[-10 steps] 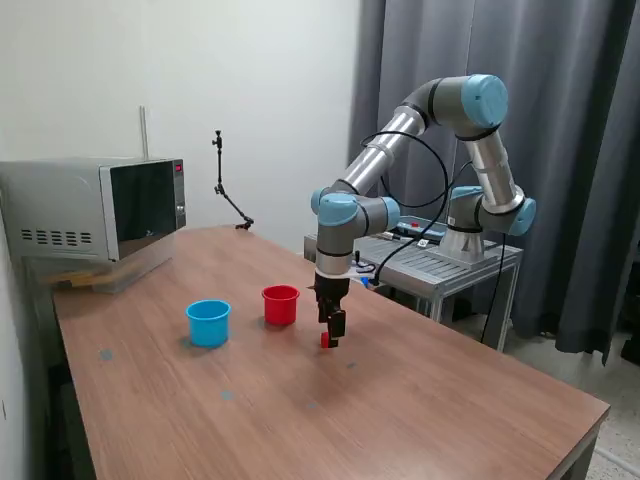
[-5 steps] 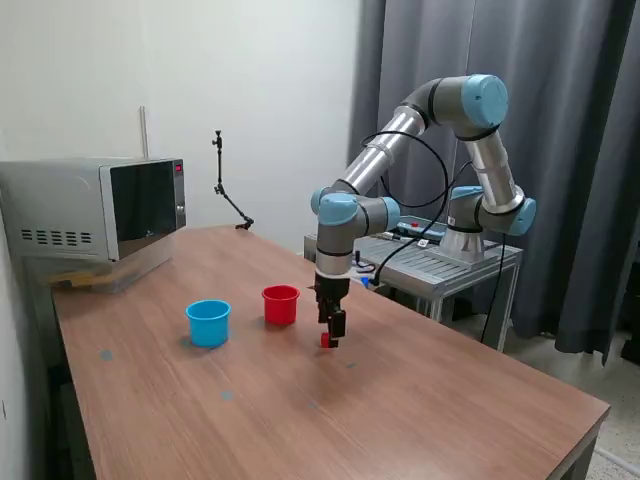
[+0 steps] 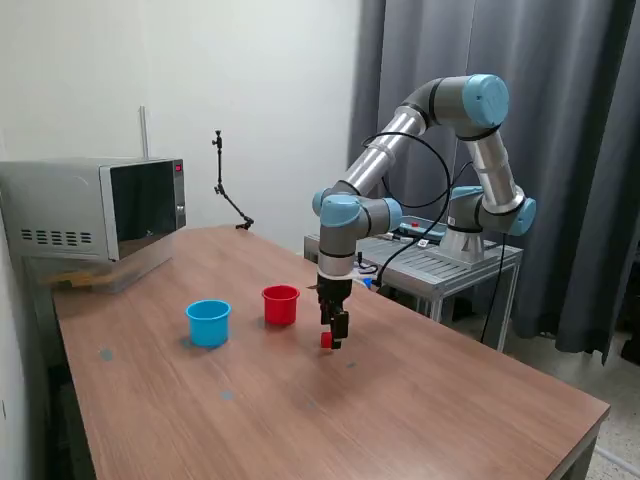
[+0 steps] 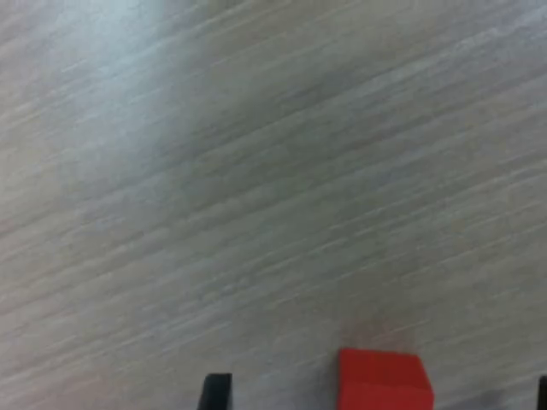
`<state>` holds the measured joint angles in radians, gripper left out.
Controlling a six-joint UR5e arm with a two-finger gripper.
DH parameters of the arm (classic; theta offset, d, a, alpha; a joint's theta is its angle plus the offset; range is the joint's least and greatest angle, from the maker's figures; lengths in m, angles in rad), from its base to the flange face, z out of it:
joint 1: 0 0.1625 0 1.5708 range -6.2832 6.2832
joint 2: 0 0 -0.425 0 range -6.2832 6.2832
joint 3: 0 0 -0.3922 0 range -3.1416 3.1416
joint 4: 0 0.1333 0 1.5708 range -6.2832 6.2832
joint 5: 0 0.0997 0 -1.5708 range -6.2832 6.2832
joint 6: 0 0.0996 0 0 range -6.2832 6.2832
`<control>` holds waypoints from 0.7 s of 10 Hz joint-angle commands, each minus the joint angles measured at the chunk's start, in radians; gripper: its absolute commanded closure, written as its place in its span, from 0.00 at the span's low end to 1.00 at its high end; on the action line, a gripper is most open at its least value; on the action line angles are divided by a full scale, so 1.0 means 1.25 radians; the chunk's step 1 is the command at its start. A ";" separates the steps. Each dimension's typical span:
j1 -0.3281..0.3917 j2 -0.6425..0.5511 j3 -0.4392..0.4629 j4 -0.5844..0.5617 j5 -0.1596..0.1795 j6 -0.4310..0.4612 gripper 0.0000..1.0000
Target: Place red objects in the red bin, and blue objects in the blue bin.
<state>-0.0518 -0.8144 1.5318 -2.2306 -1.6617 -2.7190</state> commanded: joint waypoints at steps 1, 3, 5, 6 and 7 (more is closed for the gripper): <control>0.003 0.000 0.004 -0.001 0.000 -0.001 0.00; 0.007 -0.001 0.005 -0.001 0.000 0.001 1.00; 0.008 0.000 0.005 -0.001 0.000 0.001 1.00; 0.014 0.000 0.005 -0.001 0.000 0.001 1.00; 0.014 0.000 0.005 -0.001 0.000 0.001 1.00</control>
<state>-0.0373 -0.8147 1.5385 -2.2319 -1.6615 -2.7183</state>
